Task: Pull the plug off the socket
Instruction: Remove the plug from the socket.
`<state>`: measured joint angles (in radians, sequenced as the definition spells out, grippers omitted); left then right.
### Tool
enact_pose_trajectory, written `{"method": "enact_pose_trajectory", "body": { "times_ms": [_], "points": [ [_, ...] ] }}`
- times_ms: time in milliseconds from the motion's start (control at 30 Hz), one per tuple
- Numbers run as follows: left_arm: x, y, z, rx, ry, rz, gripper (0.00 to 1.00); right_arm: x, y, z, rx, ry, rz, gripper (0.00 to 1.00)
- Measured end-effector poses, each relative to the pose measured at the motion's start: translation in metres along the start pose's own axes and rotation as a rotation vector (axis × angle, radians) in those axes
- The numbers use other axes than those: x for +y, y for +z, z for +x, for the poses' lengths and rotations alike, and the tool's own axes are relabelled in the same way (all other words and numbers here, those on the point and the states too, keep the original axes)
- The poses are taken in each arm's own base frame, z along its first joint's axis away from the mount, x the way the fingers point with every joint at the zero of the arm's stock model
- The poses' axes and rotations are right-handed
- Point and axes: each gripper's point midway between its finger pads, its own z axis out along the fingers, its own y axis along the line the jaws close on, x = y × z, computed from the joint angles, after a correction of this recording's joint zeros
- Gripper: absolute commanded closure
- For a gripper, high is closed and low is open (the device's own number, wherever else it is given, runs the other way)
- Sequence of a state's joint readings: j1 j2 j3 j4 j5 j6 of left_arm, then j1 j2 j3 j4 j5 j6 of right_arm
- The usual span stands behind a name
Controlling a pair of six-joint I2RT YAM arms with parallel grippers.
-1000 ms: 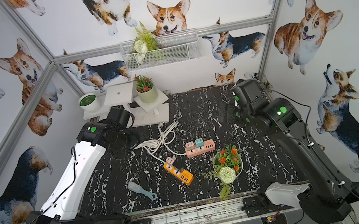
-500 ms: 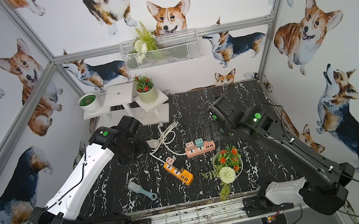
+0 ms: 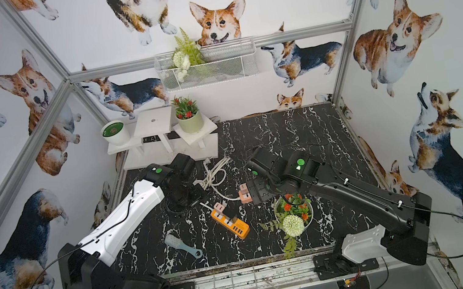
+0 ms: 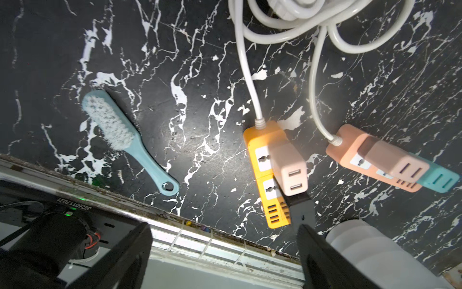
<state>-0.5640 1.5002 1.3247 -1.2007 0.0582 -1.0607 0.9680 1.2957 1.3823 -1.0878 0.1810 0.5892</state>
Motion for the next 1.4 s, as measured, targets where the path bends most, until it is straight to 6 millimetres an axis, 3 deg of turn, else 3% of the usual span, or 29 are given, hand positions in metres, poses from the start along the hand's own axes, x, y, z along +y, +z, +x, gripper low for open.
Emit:
{"method": "enact_pose_trajectory", "body": {
  "times_ms": [133,400,833,933,1400],
  "points": [
    [-0.019,0.015,-0.002,0.039,-0.001,0.025,0.00,0.011,0.009,0.007,0.008,-0.032,-0.035,0.05],
    [-0.032,0.049,0.001,0.143,-0.051,0.003,0.02,0.026,0.024,0.019,-0.011,-0.119,-0.077,0.05],
    [-0.046,0.082,-0.003,0.190,-0.111,-0.025,0.07,0.058,0.054,0.029,-0.005,-0.240,-0.112,0.05],
    [-0.047,0.087,-0.003,0.192,-0.126,-0.031,0.08,0.061,0.060,0.030,-0.013,-0.263,-0.119,0.13],
    [-0.057,0.098,-0.003,0.197,-0.184,-0.022,0.16,0.070,0.080,0.028,-0.058,-0.271,-0.136,0.15]
  ]
}}
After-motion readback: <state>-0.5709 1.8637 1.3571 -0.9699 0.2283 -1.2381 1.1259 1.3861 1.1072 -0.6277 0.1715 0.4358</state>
